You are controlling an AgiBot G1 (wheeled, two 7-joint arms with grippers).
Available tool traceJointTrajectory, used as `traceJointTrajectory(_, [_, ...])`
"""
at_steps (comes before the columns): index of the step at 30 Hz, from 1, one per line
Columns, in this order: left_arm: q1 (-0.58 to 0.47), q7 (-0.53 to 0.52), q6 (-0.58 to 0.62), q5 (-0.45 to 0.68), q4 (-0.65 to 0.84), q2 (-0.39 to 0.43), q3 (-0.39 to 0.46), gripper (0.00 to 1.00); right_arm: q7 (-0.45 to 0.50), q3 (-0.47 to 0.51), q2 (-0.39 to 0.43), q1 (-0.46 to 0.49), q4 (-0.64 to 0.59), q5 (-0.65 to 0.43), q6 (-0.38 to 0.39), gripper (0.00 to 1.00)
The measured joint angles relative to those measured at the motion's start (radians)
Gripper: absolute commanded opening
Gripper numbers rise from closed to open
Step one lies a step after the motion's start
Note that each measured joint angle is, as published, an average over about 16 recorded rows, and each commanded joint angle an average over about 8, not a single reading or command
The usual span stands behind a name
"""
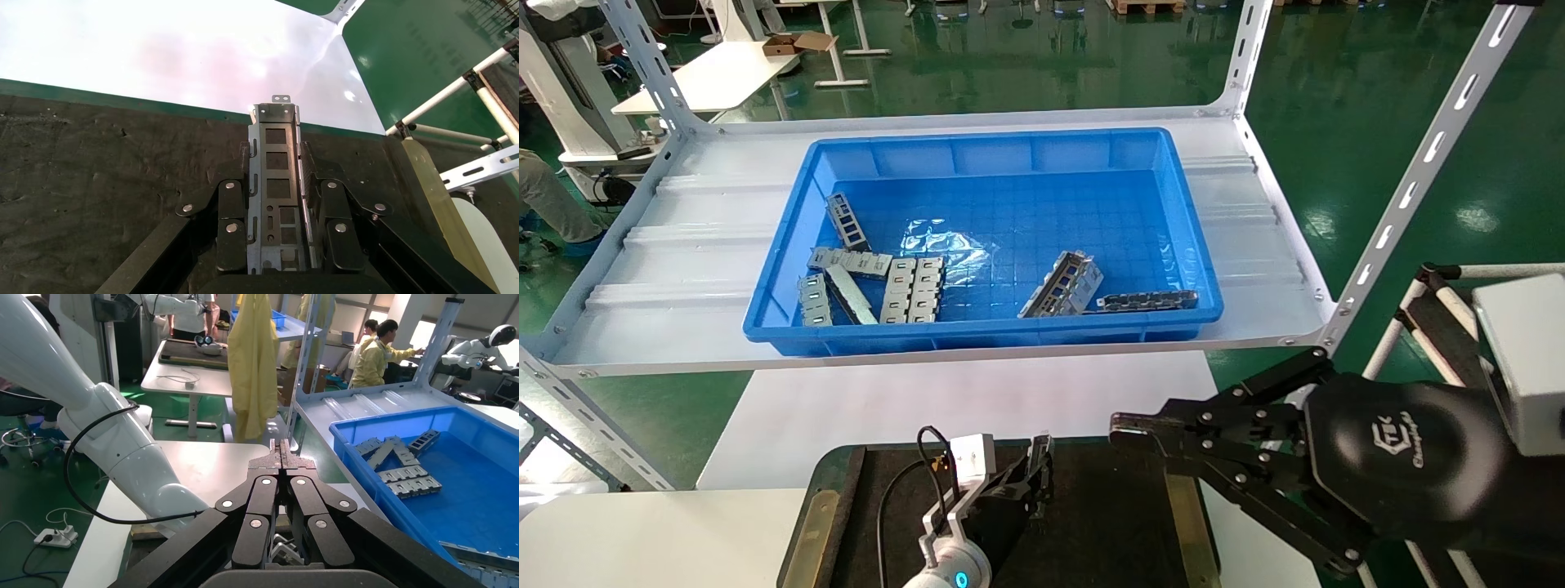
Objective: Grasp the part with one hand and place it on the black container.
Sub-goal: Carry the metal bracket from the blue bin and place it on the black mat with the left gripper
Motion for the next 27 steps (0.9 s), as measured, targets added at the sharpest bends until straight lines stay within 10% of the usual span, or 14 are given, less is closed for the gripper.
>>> traceJointTrajectory(22, [-0.035,-0.135,-0.053,-0.025,0.032,0.002,0.161,0.00,0.000,-0.001,0.000,0.000,0.000,0.000,0.000,0.00])
traceJointTrajectory(27, [-0.037,-0.155,-0.057,-0.035,0.039,0.002,0.183,0.34,0.000,-0.001,0.000,0.000,0.000,0.000,0.000,0.21])
